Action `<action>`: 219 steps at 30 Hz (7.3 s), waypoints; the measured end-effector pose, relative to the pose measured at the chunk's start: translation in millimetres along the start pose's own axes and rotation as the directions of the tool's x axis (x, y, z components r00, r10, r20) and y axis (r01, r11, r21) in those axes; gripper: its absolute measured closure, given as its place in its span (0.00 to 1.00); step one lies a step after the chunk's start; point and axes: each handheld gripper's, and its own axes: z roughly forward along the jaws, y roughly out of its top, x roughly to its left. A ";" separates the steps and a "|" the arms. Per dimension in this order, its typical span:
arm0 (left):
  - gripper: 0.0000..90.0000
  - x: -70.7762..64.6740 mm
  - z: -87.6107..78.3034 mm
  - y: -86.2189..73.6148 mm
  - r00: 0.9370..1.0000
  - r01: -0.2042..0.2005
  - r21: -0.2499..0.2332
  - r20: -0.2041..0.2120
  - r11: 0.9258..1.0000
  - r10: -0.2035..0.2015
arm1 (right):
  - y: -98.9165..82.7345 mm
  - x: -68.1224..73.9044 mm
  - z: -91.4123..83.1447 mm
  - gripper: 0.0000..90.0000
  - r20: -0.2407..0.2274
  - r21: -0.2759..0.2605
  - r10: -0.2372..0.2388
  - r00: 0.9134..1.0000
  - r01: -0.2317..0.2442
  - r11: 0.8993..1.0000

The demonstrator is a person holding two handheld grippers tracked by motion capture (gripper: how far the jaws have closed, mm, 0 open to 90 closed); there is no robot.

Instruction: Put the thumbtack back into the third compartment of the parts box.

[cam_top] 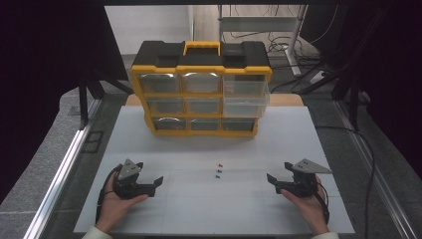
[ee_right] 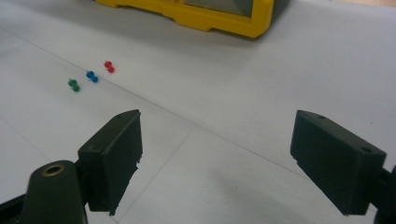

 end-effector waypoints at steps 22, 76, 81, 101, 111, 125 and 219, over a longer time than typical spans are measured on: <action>0.10 -4.1 8.3 3.9 0.999 -0.039 0.000 0.007 0.999 0.039 | 35.8 18.7 17.9 0.22 -0.055 -0.015 -0.039 0.998 0.038 0.999; 0.10 -6.3 10.8 6.3 0.998 -0.057 0.002 0.009 0.998 0.057 | 93.3 58.1 102.8 0.24 -0.204 0.081 -0.150 0.967 0.169 0.982; 0.10 -6.0 10.5 6.7 0.998 -0.056 0.003 0.010 0.998 0.056 | 91.2 59.8 122.8 0.24 -0.219 0.122 -0.157 0.963 0.187 0.975; 0.10 -9.1 12.8 6.3 0.998 -0.062 0.010 0.024 0.998 0.061 | 80.2 73.9 155.4 0.26 -0.234 0.240 -0.197 0.952 0.253 0.937; 0.10 -9.9 13.5 6.1 0.998 -0.063 0.014 0.025 0.998 0.063 | 73.6 78.9 163.8 0.30 -0.245 0.270 -0.220 0.944 0.285 0.920; 0.10 -9.3 11.9 6.4 0.998 -0.058 0.011 0.031 0.998 0.058 | 69.7 82.1 165.7 0.52 -0.250 0.303 -0.258 0.933 0.328 0.895; 0.10 -5.7 8.7 4.2 0.999 -0.047 0.008 0.029 0.999 0.047 | 149.3 95.5 22.7 0.94 -0.355 -0.183 -0.188 0.916 0.129 0.975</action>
